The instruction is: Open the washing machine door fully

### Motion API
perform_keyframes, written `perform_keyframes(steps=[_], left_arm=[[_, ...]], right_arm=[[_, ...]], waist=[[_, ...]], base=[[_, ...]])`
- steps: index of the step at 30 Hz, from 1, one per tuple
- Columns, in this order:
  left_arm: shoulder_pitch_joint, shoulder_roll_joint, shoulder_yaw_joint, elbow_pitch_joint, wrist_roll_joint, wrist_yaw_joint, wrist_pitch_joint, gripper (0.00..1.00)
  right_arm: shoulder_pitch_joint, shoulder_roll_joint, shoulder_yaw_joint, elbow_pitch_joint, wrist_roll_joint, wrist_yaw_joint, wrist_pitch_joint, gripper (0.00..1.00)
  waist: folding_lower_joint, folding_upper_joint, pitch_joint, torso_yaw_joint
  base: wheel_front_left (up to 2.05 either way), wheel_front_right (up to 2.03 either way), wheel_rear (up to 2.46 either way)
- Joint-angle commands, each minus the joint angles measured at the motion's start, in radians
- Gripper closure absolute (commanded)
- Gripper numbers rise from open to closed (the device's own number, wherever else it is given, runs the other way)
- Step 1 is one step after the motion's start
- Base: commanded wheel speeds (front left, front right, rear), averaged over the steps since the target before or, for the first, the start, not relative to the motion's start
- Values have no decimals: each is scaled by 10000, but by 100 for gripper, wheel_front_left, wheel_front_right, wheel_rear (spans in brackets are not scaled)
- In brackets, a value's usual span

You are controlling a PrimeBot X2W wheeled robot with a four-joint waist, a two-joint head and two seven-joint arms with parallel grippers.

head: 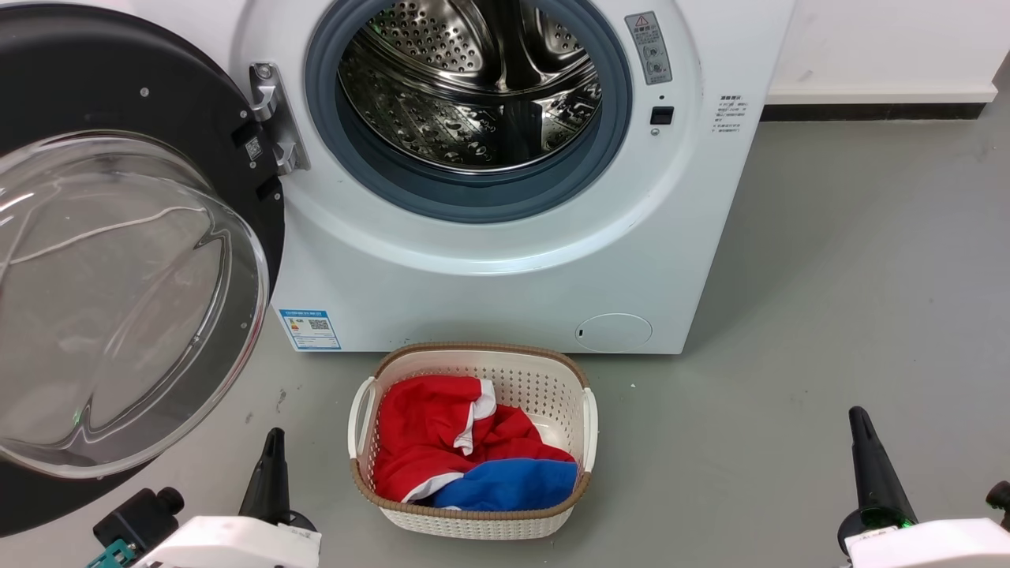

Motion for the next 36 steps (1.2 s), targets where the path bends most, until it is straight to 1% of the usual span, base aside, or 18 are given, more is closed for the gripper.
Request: perform_keyframes(steps=[1, 18, 36], left_arm=[[-273, 16, 68, -54, -375, -51, 98, 100], [-613, 15, 241, 200, -2505, -267, 615, 100], [-916, 14, 404, 434, -4434, -459, 1079, 100]], right_arm=[[-274, -96, -7, -30, 359, 1, 78, 100], [-744, -117, -51, 391, 2390, 1, 567, 100], [-1167, -110, -124, 772, 4186, 2, 1050, 100]], waist=[[0, -1, 0, -2], [0, -1, 3, -30], [0, -1, 7, -60]], base=[[0, 0, 0], [0, 0, 0], [0, 0, 0]])
